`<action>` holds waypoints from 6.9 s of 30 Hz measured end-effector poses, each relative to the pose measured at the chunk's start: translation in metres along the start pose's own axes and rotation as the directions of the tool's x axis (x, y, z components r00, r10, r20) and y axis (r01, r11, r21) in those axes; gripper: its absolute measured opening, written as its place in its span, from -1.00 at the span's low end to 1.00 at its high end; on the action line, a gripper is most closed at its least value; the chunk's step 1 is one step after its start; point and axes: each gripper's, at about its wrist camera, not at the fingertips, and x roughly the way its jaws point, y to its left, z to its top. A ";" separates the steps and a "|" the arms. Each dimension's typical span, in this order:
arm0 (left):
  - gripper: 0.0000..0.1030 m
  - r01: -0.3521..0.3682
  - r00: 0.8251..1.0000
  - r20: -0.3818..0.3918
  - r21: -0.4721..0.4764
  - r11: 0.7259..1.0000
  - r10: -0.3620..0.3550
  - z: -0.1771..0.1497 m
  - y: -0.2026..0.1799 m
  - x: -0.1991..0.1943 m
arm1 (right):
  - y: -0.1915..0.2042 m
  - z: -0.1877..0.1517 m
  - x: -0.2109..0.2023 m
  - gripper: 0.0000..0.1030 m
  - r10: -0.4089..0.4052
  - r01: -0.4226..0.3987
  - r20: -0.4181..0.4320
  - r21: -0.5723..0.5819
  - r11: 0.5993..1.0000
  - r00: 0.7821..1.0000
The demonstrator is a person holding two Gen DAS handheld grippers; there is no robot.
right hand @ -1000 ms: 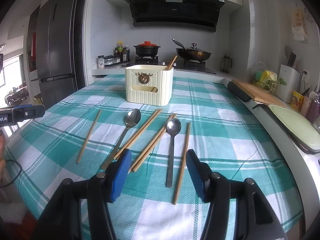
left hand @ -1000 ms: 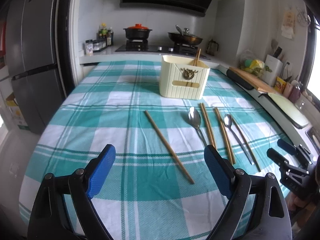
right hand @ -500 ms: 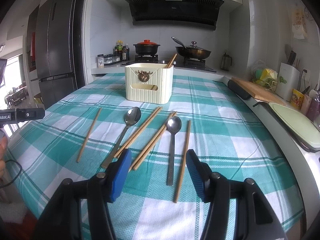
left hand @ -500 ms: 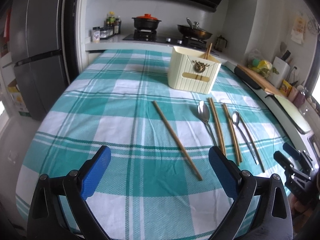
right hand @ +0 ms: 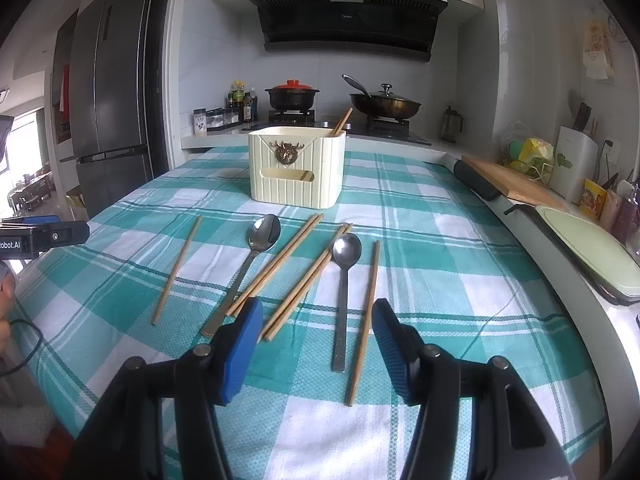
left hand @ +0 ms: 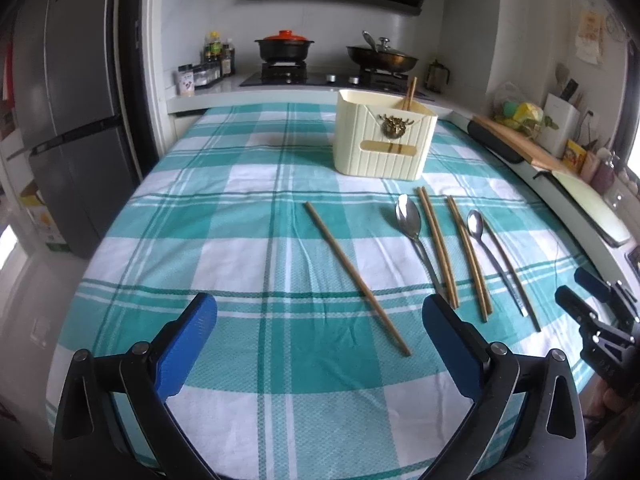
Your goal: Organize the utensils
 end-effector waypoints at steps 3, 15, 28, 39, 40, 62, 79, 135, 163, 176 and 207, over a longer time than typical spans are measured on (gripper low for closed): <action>0.99 0.030 1.000 -0.002 -0.004 1.000 -0.030 -0.001 0.000 -0.001 | 0.000 0.000 -0.001 0.12 -0.001 0.001 0.002 -0.001 1.000 1.000; 0.99 0.034 0.999 -0.015 -0.053 0.998 -0.034 0.001 0.010 -0.001 | 0.000 0.001 0.001 0.12 -0.005 0.005 0.007 0.004 1.000 1.000; 0.99 0.010 0.999 -0.050 -0.091 0.996 -0.015 -0.002 0.019 0.013 | 0.004 -0.001 0.008 0.12 -0.001 0.001 -0.014 -0.005 1.000 1.000; 0.99 0.002 0.998 -0.066 -0.115 0.993 -0.010 0.001 0.023 0.021 | 0.001 0.000 0.008 0.12 -0.004 0.004 -0.008 0.014 1.000 1.000; 0.99 0.000 0.998 -0.068 -0.118 0.993 -0.008 0.003 0.024 0.022 | -0.003 0.000 0.007 0.12 -0.012 0.012 -0.002 0.025 1.000 1.000; 0.98 -0.088 0.968 -0.244 -0.121 0.989 0.057 0.057 0.009 0.139 | -0.086 0.027 0.108 0.00 0.075 -0.003 -0.310 0.227 0.974 0.948; 0.99 -0.184 0.941 -0.277 0.067 0.981 0.195 0.032 -0.007 0.165 | -0.061 0.029 0.154 -0.45 0.010 -0.008 -0.459 0.006 1.000 0.888; -0.93 0.075 0.953 -0.289 -0.056 0.996 -0.088 0.134 0.041 0.162 | -0.099 0.130 0.177 -0.88 0.177 -0.117 -0.338 0.190 0.975 0.924; -0.94 0.265 0.961 0.084 0.014 0.964 -0.265 0.163 0.011 -0.020 | -0.067 0.195 -0.021 -0.88 0.108 -0.117 0.163 0.046 0.992 0.981; -0.94 0.266 0.957 0.107 0.051 0.963 -0.270 0.174 0.011 -0.039 | -0.067 0.216 -0.025 -0.88 0.131 -0.139 0.183 0.035 0.990 0.974; -0.94 0.195 0.976 0.084 0.047 0.980 -0.199 0.326 -0.038 0.113 | -0.050 0.347 0.161 -0.88 0.194 -0.207 0.170 0.066 0.976 0.966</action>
